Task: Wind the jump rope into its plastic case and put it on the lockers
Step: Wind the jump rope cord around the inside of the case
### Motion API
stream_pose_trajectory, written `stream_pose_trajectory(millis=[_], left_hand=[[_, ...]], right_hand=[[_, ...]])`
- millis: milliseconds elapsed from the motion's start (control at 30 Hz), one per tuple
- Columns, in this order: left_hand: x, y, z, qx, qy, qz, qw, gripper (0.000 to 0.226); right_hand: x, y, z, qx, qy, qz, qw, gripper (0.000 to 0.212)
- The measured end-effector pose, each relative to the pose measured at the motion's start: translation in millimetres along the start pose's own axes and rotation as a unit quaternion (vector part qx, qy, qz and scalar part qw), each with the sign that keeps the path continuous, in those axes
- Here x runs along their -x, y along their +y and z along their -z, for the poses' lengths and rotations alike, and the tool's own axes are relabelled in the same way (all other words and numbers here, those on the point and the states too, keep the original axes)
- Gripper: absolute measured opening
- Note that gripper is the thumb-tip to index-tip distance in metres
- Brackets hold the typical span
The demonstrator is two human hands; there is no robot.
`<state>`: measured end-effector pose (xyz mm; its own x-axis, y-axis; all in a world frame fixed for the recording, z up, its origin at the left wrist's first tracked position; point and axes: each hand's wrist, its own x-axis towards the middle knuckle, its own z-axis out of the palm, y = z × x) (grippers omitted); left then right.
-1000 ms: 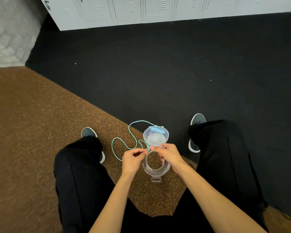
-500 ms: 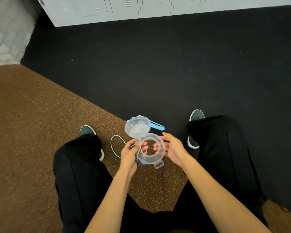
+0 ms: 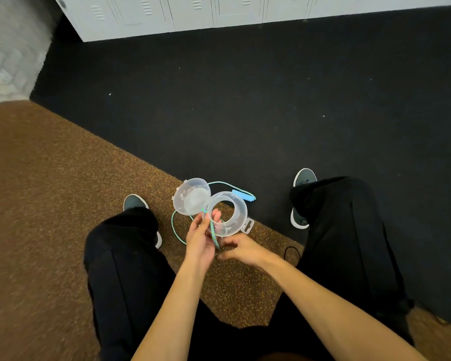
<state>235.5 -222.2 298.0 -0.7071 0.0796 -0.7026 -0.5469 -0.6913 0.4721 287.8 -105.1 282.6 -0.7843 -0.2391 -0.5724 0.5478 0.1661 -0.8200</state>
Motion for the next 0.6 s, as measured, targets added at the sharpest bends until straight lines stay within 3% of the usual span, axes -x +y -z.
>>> stream_pose_trajectory(millis=[67, 200, 600], left_hand=[[-1, 7, 0, -0.001, -0.006, -0.017, 1.0, 0.038], [-11, 23, 3, -0.006, 0.002, -0.068, 0.998, 0.041], [-33, 31, 17, -0.021, 0.059, -0.072, 0.995, 0.038]], right_hand=[[2, -4, 3, -0.027, -0.014, 0.003, 1.0, 0.006], [9, -19, 19, -0.03, 0.017, 0.012, 0.999, 0.024], [13, -23, 67, -0.073, 0.161, -0.021, 0.984, 0.026]])
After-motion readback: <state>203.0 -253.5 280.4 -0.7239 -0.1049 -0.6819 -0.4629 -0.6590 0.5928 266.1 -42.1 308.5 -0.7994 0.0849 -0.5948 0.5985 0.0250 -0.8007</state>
